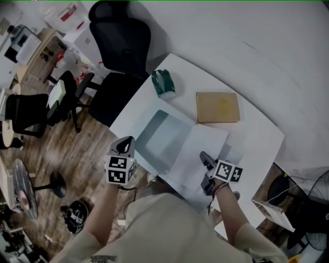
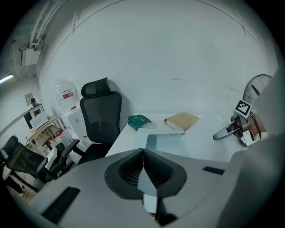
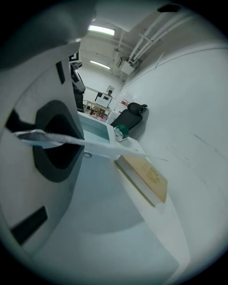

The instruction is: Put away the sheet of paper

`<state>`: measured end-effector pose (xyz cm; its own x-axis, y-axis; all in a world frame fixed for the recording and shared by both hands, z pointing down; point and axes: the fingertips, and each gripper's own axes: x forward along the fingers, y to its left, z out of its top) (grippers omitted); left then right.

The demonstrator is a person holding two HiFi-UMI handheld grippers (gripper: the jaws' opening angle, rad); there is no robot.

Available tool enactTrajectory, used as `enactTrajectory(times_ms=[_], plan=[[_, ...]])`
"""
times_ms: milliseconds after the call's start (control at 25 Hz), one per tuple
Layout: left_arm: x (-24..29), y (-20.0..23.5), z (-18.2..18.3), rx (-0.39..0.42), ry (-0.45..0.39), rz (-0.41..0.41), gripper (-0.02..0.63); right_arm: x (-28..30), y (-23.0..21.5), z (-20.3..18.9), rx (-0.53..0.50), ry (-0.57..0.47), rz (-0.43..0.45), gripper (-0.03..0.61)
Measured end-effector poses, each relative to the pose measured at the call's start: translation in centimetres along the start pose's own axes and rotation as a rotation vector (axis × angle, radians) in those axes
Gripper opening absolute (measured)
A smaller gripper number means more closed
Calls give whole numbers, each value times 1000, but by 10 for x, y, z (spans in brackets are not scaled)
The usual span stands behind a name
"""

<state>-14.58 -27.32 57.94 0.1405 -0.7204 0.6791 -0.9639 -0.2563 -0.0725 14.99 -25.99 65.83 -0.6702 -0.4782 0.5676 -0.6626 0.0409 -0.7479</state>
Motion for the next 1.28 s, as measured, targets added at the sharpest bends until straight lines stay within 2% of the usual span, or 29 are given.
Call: enactTrajectory(times_ms=[200, 560, 840, 1040, 1280], plan=[[17, 15, -9, -9, 30, 4, 20, 16, -8, -8, 38, 32, -19, 23], [49, 30, -26, 9, 99, -38, 20, 33, -10, -6, 38, 4, -80, 23], [71, 43, -42, 67, 148, -90, 20, 48, -12, -14, 86, -2, -109, 23], [84, 55, -50, 86, 175, -126, 20, 63, -9, -21, 69, 18, -142, 23], [96, 52, -57, 113, 204, -209, 20, 78, -2, -25, 86, 31, -174, 23]])
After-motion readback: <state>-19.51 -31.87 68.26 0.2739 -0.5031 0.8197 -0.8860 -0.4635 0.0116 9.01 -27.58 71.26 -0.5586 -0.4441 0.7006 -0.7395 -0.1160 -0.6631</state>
